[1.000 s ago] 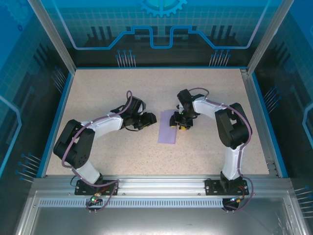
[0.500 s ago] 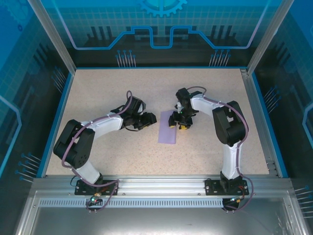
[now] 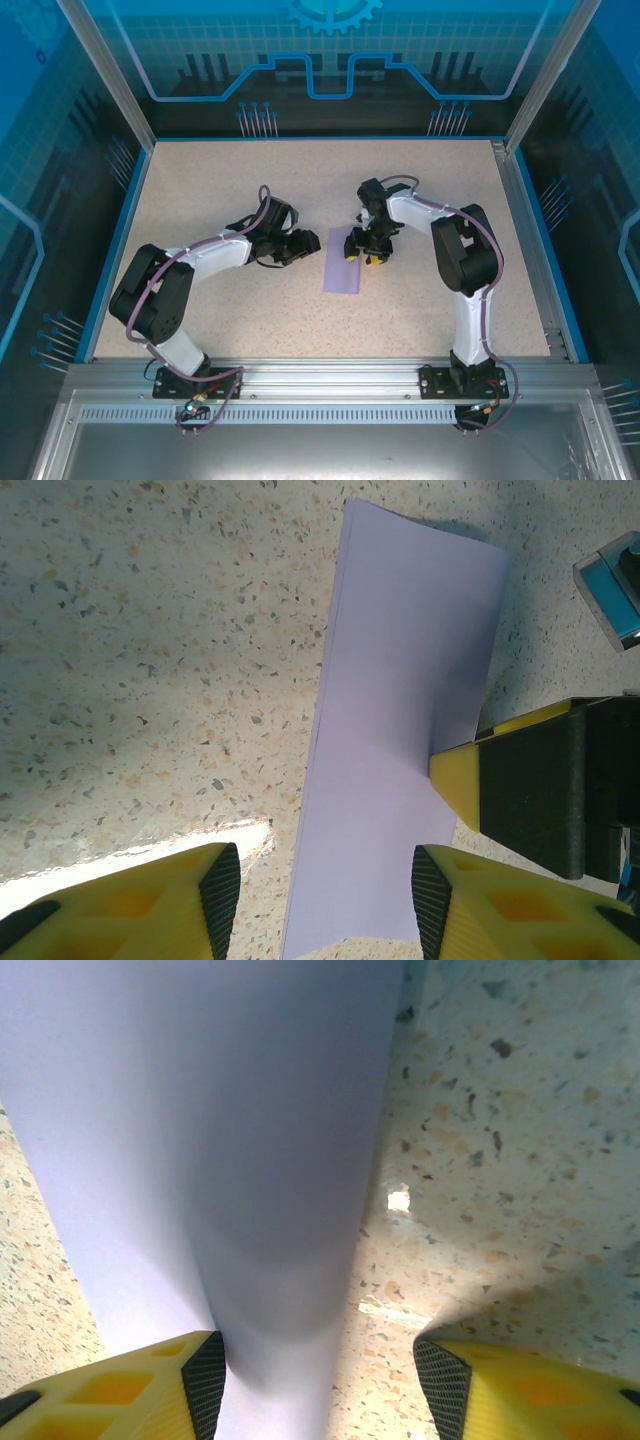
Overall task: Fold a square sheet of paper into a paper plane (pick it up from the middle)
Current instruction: First fold in half a square sheet of paper at the center of the table.
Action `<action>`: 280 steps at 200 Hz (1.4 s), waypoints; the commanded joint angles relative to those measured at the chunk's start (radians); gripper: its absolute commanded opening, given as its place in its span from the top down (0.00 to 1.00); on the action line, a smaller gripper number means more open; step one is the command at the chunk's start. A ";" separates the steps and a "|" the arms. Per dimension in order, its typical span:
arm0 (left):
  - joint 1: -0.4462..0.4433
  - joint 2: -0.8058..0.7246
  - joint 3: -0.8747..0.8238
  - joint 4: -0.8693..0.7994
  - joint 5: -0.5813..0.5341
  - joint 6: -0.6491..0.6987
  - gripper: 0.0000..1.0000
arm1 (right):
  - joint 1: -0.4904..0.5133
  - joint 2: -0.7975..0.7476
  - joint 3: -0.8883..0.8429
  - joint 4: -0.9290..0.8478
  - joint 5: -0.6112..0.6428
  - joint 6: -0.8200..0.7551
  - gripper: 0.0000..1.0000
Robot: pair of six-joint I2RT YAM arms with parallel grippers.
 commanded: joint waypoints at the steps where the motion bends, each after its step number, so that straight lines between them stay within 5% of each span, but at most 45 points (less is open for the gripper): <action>1: 0.001 -0.006 0.003 -0.012 0.003 0.004 0.48 | -0.006 0.093 -0.025 0.013 0.102 0.004 0.40; 62: 0.001 0.016 0.014 0.004 0.046 0.009 0.50 | -0.006 0.106 -0.019 0.007 0.112 -0.020 0.42; 178: -0.047 0.117 0.095 0.027 0.065 -0.024 0.67 | -0.009 0.139 -0.014 -0.017 0.164 -0.038 0.39; 240: -0.038 0.048 0.052 -0.082 -0.178 -0.130 0.70 | -0.029 0.083 -0.067 0.056 0.128 -0.016 0.45; 280: -0.019 0.002 -0.038 0.003 -0.199 -0.206 0.69 | -0.021 0.102 -0.043 0.042 0.126 -0.024 0.40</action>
